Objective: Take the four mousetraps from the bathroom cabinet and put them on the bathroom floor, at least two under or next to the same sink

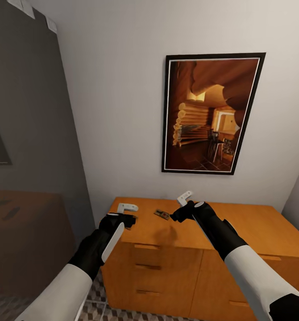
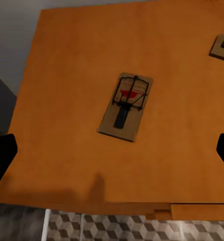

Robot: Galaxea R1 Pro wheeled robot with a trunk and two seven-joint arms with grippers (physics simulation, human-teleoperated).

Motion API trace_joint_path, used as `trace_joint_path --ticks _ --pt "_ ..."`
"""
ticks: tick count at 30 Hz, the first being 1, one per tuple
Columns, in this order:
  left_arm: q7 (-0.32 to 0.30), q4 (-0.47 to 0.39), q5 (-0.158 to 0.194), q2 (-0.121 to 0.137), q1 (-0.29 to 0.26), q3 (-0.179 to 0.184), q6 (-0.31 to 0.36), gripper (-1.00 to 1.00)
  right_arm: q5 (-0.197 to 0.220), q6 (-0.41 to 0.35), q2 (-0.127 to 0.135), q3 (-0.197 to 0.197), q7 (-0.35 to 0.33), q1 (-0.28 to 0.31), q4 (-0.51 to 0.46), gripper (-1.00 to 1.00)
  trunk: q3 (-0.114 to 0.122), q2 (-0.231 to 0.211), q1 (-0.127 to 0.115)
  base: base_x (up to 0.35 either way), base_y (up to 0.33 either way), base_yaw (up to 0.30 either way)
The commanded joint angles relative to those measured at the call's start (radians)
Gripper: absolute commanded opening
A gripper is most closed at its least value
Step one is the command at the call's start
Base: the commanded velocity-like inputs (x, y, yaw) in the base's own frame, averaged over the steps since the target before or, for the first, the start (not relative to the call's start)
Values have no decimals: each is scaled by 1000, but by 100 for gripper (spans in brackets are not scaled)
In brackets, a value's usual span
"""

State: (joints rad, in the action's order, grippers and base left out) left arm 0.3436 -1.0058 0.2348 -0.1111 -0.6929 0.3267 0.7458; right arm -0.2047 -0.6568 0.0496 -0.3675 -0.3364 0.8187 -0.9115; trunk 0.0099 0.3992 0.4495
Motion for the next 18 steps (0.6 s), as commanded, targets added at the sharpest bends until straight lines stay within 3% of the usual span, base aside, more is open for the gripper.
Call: trace_joint_path --ticks 1,10,18 --pt "9 0 10 0 0 2 3 100 -12 -3 1 -2 -7 0 -1 100 0 1 1 48 49 0" --pt "9 2 11 -3 0 6 3 100 -39 2 1 -2 -7 0 -1 100 0 1 1 21 22 0" --pt "9 4 11 -7 0 8 5 100 -48 6 1 -3 -7 0 0 100 0 1 1 152 121 0"
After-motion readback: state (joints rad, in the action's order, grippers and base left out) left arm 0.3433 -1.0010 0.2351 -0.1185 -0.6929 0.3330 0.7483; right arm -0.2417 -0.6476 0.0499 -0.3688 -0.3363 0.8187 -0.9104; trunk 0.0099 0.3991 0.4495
